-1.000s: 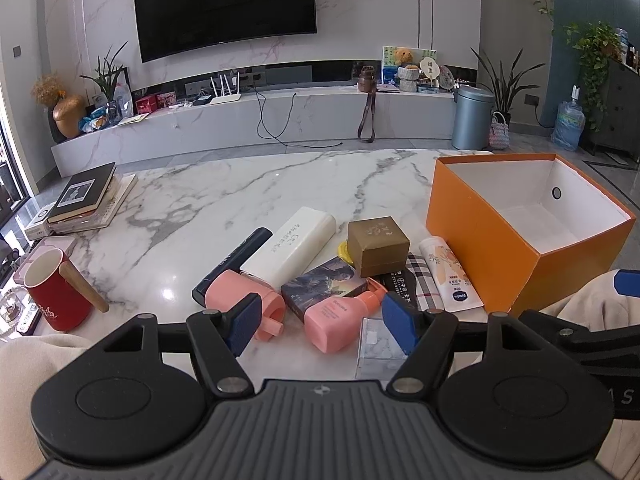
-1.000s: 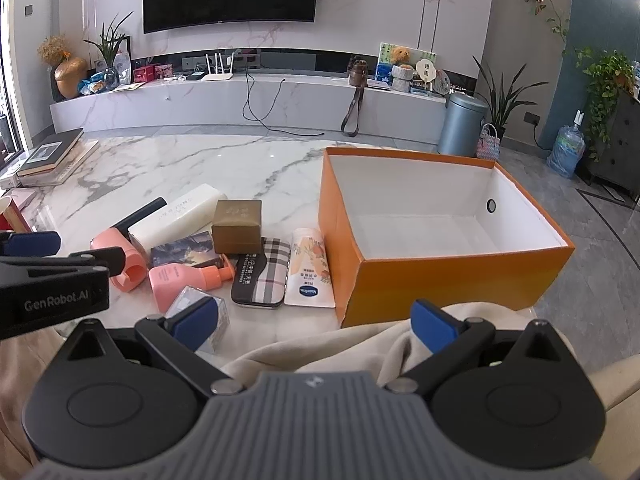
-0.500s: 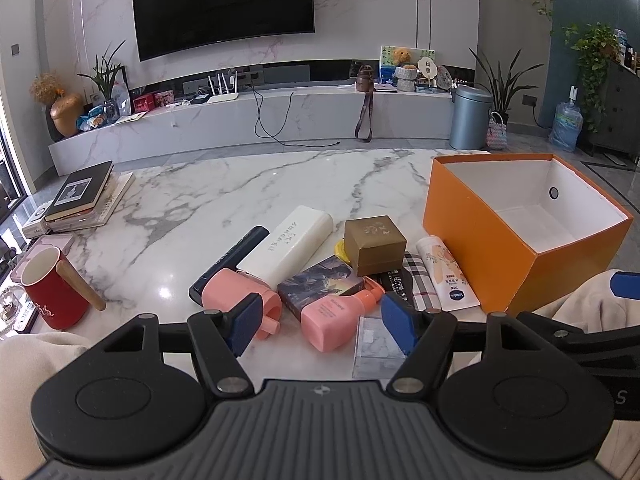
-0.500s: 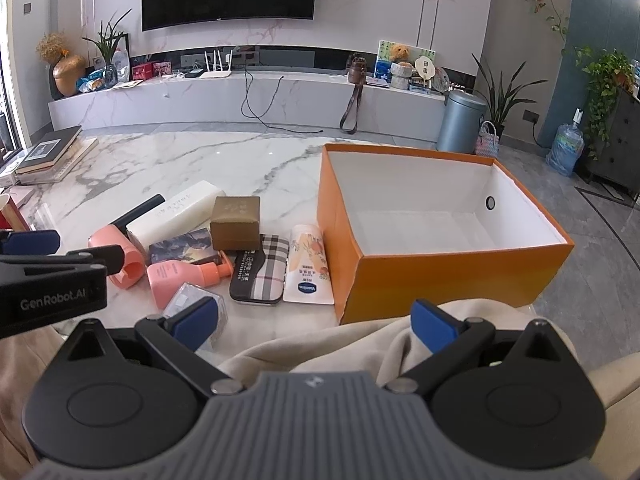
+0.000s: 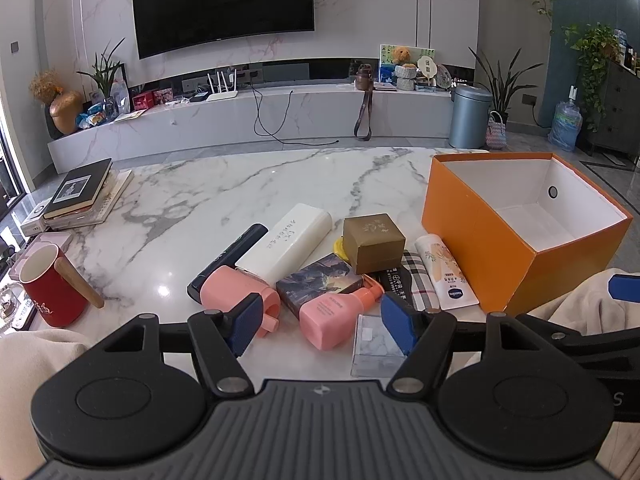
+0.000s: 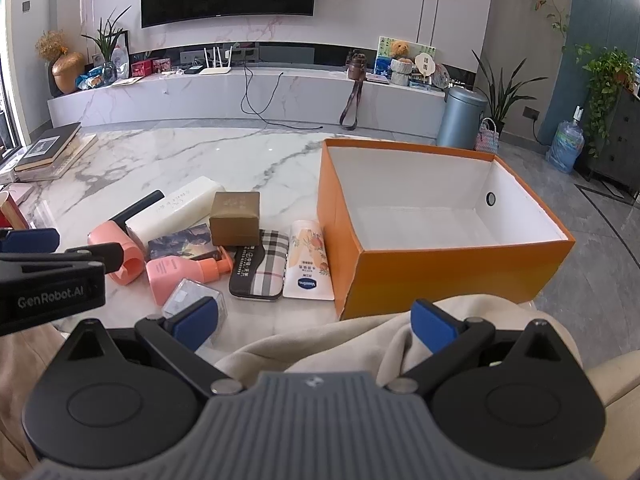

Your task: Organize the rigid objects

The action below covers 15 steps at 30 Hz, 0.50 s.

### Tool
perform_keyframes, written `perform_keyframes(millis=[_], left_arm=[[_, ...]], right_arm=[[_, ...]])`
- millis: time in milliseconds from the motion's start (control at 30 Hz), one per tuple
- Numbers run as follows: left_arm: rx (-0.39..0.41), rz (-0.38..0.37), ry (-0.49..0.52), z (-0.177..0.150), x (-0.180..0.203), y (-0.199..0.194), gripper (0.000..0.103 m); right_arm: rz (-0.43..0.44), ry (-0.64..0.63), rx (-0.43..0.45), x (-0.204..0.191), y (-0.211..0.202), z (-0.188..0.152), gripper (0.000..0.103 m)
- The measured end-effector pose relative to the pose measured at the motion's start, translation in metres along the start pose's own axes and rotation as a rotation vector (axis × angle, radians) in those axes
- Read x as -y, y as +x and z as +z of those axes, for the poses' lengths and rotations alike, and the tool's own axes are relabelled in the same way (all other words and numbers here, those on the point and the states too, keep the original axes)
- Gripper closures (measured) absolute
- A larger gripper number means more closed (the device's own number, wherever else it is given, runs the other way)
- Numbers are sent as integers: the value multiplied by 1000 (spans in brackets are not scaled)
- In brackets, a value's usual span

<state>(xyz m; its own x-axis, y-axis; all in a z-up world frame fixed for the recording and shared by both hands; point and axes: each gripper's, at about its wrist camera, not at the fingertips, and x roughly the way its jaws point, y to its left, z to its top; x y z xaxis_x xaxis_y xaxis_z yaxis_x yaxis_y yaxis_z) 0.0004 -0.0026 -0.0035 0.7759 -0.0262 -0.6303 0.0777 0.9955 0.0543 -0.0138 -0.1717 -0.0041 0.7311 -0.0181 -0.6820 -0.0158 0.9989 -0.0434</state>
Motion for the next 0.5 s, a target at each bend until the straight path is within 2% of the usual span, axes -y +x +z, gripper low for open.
perform_keyframes(millis=[133,300,367,433,500], left_arm=[[-5,-6,-1,-2,1,2,24],[-45,-61,-20,0,-8,10,35],[-64,-89,-25,2,-15,14,41],[-83,-117,-34,6,-24,17,47],[-111,-144,-46,9,-32,24,55]], right_arm=[[1,2,-1,0,0,0,2],[11,-2,8,1,3,1,2],[58,1,22,3,5,1,2],[105,16,12,5,10,2,7],[133,15,-5,4,18,5,24]])
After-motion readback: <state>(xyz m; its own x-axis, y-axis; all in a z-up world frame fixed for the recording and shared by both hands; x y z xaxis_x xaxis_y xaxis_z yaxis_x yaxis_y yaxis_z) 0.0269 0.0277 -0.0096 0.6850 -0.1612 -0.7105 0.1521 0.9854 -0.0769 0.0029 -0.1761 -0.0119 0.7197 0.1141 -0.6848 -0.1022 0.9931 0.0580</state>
